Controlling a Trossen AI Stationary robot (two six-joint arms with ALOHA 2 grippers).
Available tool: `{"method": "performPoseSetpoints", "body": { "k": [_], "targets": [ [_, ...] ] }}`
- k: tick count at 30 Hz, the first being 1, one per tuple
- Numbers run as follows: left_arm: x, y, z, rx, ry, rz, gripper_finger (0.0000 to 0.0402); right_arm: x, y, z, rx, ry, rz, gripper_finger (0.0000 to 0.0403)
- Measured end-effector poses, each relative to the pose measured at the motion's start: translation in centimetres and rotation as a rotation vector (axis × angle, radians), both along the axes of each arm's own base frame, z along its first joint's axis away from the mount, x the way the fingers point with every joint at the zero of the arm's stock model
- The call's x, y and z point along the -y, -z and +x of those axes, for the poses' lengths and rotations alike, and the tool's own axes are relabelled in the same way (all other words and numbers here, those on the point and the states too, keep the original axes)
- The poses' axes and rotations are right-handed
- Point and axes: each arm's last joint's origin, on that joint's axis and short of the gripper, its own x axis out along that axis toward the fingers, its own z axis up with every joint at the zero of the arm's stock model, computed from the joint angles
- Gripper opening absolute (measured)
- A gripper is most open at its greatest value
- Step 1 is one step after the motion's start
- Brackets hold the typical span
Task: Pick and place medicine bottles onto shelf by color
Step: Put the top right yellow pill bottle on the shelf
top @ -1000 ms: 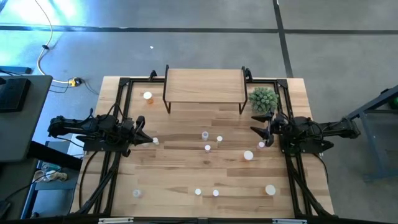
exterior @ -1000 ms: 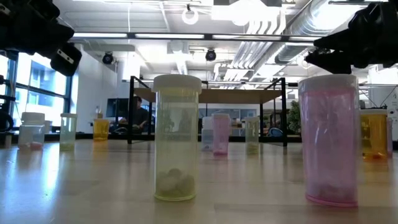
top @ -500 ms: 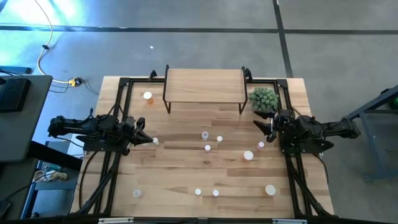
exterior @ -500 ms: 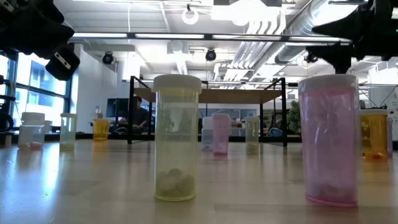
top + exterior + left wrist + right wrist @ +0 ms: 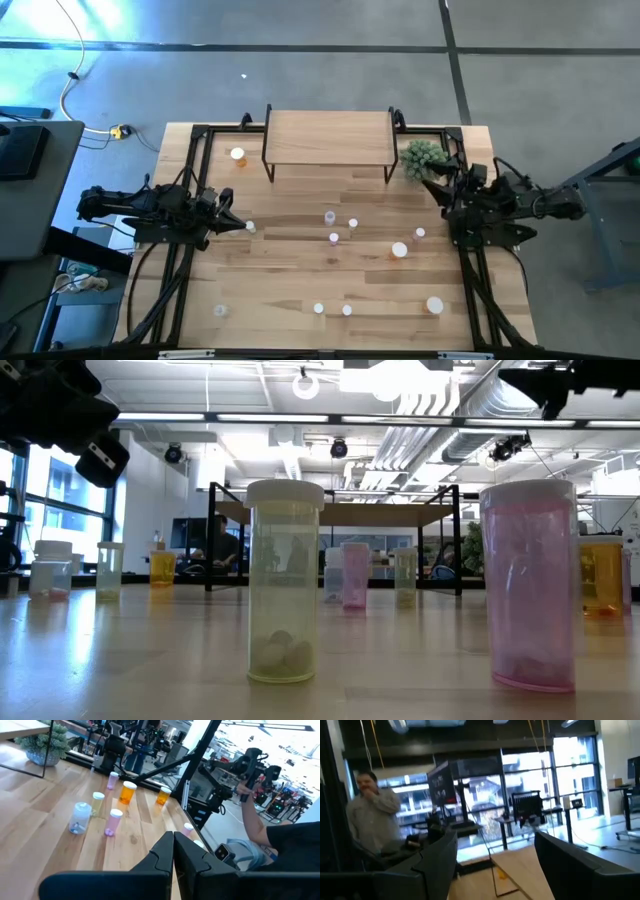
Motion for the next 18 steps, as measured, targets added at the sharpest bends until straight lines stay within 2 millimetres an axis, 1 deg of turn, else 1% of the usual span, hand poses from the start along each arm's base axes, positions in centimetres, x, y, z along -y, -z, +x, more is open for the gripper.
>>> {"method": "performPoseSetpoints", "body": {
  "k": [4, 7, 10, 13, 18],
  "targets": [
    [-0.1, 0.0, 0.0, 0.000, -0.028, 0.003, 0.0001, -0.1, -1.6, 1.2, -0.147, -0.002, -0.008, 0.0257],
    [-0.1, 0.0, 0.0, 0.000, -0.051, 0.005, 0.0001, -0.3, -1.9, 2.6, -0.285, -0.009, 0.023, 0.0257],
    [-0.2, 0.0, 0.0, 0.000, -0.054, 0.005, 0.0001, -0.5, -1.3, 4.2, -0.437, -0.008, 0.047, 0.0257],
    [-0.2, 0.0, 0.0, 0.000, -0.055, 0.005, 0.0001, -0.7, -0.2, 5.7, -0.559, -0.031, 0.047, 0.0257],
    [-0.2, 0.0, 0.0, 0.000, -0.056, 0.005, 0.0001, -1.2, 1.7, 8.0, -0.688, -0.101, 0.067, 0.0257]
  ]
}}
